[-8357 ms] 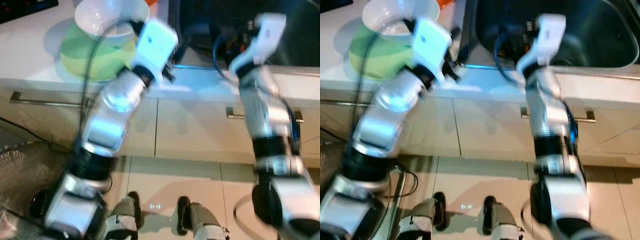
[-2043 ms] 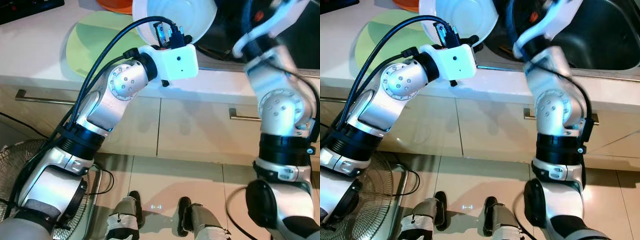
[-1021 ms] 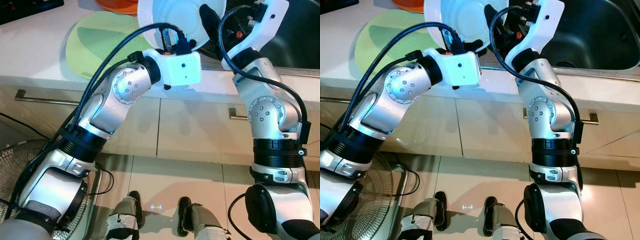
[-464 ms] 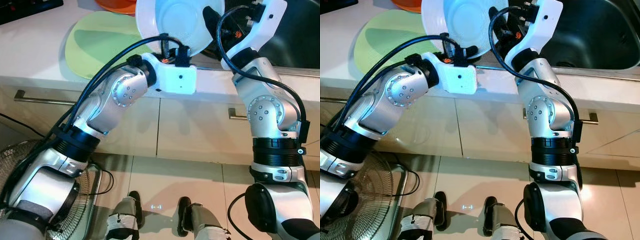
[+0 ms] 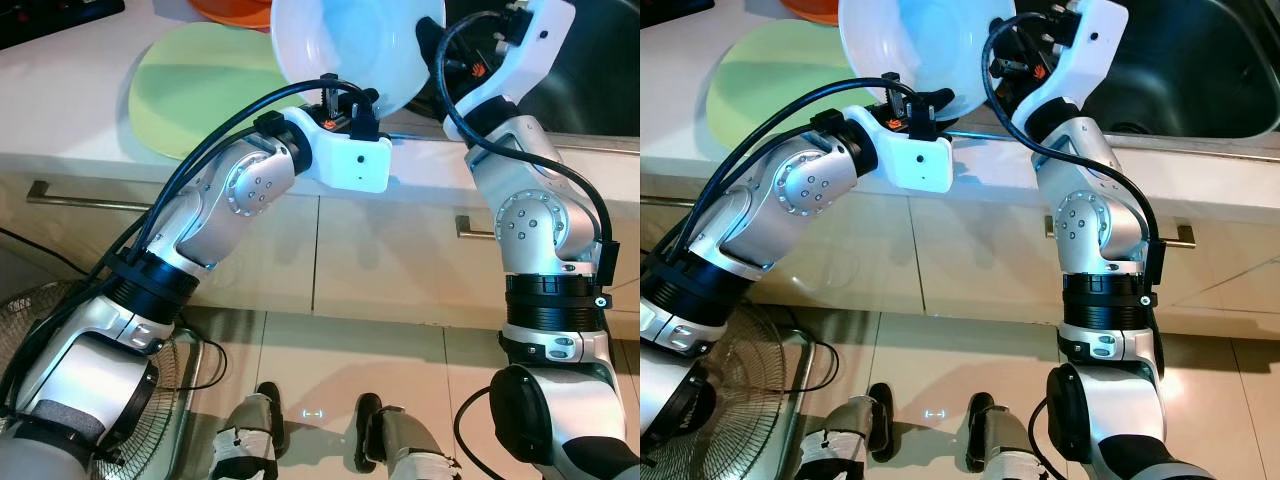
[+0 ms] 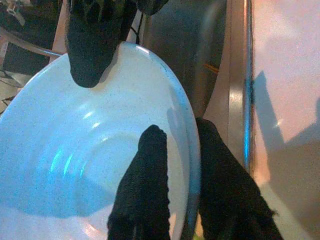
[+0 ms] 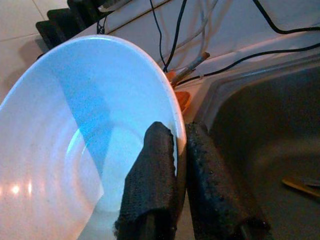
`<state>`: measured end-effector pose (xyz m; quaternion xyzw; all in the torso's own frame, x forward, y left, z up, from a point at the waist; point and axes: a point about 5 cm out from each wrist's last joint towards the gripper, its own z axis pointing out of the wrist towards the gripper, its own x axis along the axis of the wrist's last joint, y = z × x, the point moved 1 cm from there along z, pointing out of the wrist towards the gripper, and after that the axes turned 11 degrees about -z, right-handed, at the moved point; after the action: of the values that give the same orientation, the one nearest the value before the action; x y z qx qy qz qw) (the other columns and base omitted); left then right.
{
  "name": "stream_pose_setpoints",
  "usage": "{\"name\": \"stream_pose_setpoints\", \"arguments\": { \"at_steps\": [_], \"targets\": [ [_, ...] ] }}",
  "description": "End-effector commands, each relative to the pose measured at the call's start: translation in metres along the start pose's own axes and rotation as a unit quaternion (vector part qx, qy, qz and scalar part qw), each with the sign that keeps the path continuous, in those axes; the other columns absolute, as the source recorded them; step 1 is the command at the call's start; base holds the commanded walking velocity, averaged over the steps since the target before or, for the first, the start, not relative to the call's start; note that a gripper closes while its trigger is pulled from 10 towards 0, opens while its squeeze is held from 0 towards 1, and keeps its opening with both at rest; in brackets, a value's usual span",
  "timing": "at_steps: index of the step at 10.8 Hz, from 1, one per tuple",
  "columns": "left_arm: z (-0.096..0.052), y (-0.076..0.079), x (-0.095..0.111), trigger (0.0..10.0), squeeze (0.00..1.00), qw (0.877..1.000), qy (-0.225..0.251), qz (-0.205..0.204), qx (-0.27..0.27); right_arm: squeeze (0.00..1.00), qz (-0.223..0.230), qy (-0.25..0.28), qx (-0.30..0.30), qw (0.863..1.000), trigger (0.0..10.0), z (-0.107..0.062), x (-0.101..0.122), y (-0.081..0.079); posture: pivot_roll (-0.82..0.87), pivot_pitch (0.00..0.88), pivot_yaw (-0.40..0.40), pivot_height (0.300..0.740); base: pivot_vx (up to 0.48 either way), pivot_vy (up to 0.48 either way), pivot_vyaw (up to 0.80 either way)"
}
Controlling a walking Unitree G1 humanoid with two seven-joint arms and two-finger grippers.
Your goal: Kitchen organization
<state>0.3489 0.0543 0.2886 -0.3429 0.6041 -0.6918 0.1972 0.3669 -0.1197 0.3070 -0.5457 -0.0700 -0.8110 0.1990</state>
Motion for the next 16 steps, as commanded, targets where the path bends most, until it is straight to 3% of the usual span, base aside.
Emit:
{"name": "stream_pose_setpoints", "arguments": {
  "at_steps": [1, 5, 6, 7, 9, 11, 12, 13, 14, 15, 16],
  "targets": [
    [0.001, -0.01, 0.005, 10.0, 1.0, 1.0, 0.011, 0.01, 0.02, 0.0, 0.0, 0.006, -0.001, 1.0, 0.0, 0.0, 0.003, 0.0, 0.17, 0.284, -0.022, 0.74, 0.0, 0.0, 0.0],
    [0.001, -0.012, 0.006, 10.0, 1.0, 0.999, 0.016, 0.006, 0.035, 0.0, 0.012, 0.011, -0.027, 1.0, 0.0, 0.002, 0.005, 0.008, 0.17, 0.284, -0.023, 0.74, 0.0, 0.0, 0.0],
    [0.001, -0.013, 0.007, 10.0, 0.84, 0.999, 0.015, 0.001, 0.041, 0.0, 0.017, 0.016, -0.064, 0.998, 0.0, 0.004, 0.007, 0.019, 0.17, 0.282, -0.023, 0.74, 0.0, 0.0, 0.0],
    [0.001, -0.014, 0.007, 10.0, 0.0, 0.999, 0.015, -0.007, 0.046, 0.0, 0.025, 0.024, -0.132, 0.991, 0.0, 0.004, 0.012, 0.041, 0.17, 0.282, -0.022, 0.74, 0.0, 0.0, 0.0],
    [0.0, -0.013, 0.006, 10.0, 0.0, 0.999, 0.015, -0.018, 0.049, 0.0, 0.034, 0.058, -0.214, 0.975, 0.0, 0.001, 0.028, 0.071, 0.17, 0.281, -0.023, 0.74, 0.0, 0.0, 0.0],
    [-0.002, -0.011, 0.006, 10.0, 0.0, 0.997, 0.014, -0.045, 0.057, 0.0, 0.022, 0.054, -0.251, 0.966, 0.0, 0.0, 0.03, 0.085, 0.17, 0.279, -0.022, 0.74, 0.0, 0.0, 0.0],
    [-0.003, -0.007, 0.001, 10.0, 0.0, 0.985, 0.012, -0.158, 0.074, 0.0, -0.037, 0.04, -0.28, 0.959, 10.0, 0.002, 0.029, 0.099, 0.17, 0.276, -0.021, 0.74, 0.0, 0.0, 0.0],
    [-0.004, -0.007, 0.006, 10.0, 0.0, 0.966, 0.015, -0.243, 0.09, 0.0, -0.082, 0.022, -0.288, 0.954, 10.0, 0.003, 0.025, 0.105, 0.18, 0.273, -0.023, 0.74, 0.0, 0.0, 0.0],
    [-0.005, -0.005, 0.01, 10.0, 0.0, 0.948, 0.021, -0.301, 0.098, 0.0, -0.127, 0.011, -0.286, 0.95, 10.0, 0.004, 0.021, 0.108, 0.18, 0.272, -0.023, 0.74, 0.0, 0.0, 0.0],
    [-0.006, 0.003, 0.015, 10.0, 0.0, 0.915, 0.025, -0.388, 0.103, 0.0, -0.173, -0.017, -0.28, 0.944, 10.0, 0.006, 0.009, 0.11, 0.19, 0.271, -0.026, 0.74, 0.0, 0.0, 0.0],
    [-0.007, 0.006, 0.017, 10.0, 0.0, 0.892, 0.025, -0.437, 0.11, 0.0, -0.204, -0.027, -0.264, 0.942, 10.0, 0.009, 0.002, 0.108, 0.19, 0.269, -0.028, 0.74, 0.0, 0.0, 0.0]
  ]
}}
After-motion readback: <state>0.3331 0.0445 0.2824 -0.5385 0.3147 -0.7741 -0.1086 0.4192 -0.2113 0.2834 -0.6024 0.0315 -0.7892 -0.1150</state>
